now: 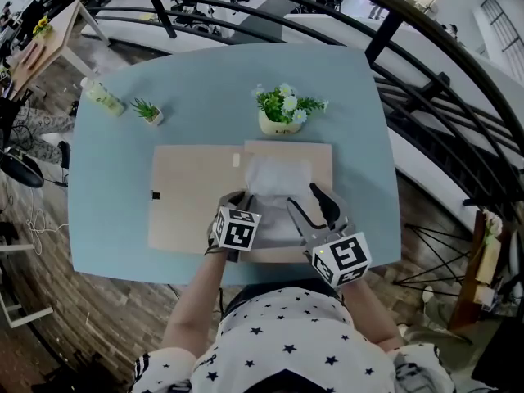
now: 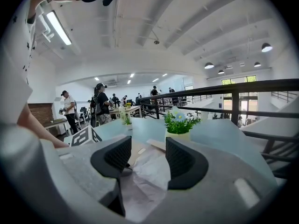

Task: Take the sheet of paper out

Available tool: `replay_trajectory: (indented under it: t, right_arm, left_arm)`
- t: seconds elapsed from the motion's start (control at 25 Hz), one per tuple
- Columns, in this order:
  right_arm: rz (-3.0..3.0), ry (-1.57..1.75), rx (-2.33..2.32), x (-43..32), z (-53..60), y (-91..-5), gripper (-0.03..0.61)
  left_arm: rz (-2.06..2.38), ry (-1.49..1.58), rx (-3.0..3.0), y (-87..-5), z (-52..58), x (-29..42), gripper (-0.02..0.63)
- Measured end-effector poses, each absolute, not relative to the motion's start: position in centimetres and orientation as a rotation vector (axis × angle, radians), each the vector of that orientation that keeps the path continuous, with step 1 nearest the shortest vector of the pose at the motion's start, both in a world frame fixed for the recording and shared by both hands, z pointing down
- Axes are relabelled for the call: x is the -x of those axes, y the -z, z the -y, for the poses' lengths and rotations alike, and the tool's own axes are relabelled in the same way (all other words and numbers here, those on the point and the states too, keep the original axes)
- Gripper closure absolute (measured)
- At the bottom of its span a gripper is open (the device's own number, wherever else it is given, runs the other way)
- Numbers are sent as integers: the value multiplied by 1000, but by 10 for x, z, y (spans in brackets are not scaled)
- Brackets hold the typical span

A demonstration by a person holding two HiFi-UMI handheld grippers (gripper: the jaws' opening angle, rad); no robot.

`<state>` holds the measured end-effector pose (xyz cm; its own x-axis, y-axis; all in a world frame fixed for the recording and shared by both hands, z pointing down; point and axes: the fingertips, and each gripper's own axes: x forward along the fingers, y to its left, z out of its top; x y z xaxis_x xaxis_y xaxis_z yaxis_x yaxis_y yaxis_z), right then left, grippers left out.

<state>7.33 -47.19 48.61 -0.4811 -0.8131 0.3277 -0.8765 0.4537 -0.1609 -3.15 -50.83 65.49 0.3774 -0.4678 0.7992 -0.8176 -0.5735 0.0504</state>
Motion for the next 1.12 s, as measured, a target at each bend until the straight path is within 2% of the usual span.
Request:
replay_trajectory:
  t: [0.08,0.32,0.72,1.12]
  right_arm:
    - [2498,-461,-1477,-75,470,-486,364]
    - [2493,-459,-1498,-80,461,-484,364]
    - [2498,-436,-1523,-85,436,-475,364]
    - [2504,-401,-1523,-78,388,-466,364]
  left_arm:
    - [1123,-1056,-2184,-655,511,35,554]
    - [1164,-1069,-2173,-655,514,40,600]
    - [1178,-1090,-2205,-646,508,46,612]
    - [1312,-940,-2236,-600,486,75,612]
